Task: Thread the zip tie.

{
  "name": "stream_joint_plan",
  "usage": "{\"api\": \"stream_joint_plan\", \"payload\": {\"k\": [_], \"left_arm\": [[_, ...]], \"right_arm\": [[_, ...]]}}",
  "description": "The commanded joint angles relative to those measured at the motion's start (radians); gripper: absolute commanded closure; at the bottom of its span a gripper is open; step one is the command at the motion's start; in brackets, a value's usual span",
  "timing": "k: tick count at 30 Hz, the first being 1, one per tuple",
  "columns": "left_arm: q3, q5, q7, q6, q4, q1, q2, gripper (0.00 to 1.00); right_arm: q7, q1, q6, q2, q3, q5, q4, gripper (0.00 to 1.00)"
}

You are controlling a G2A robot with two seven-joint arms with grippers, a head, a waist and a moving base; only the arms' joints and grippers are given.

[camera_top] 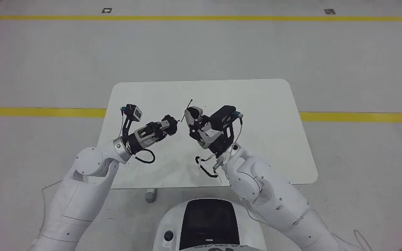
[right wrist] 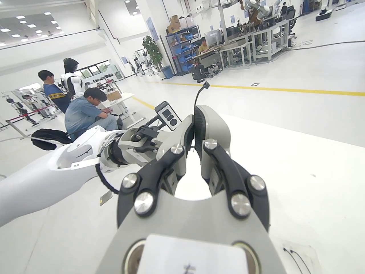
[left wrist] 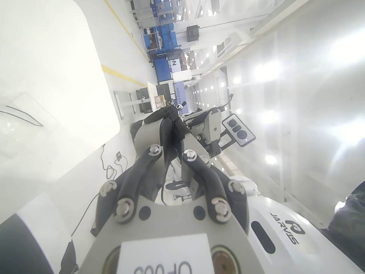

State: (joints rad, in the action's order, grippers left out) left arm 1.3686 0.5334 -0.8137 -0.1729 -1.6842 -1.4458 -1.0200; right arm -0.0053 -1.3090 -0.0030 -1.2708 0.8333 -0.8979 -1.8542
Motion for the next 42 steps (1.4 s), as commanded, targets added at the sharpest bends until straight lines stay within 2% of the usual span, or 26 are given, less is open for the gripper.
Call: {"api": "stream_joint_plan", "payload": {"k": [1,42], "left_arm": [[0.0,0.0,0.0,0.0,0.0,0.0,0.0,1.0],[0.0,0.0,0.0,0.0,0.0,0.0,0.0,1.0]], "right_arm": [[-0.005,0.003,0.0,-0.004,-0.002,-0.001,0.006,1.0],[-0.019,-0.009,-0.004,-0.053,0.013,-0.061,0.044,1.0]]}}
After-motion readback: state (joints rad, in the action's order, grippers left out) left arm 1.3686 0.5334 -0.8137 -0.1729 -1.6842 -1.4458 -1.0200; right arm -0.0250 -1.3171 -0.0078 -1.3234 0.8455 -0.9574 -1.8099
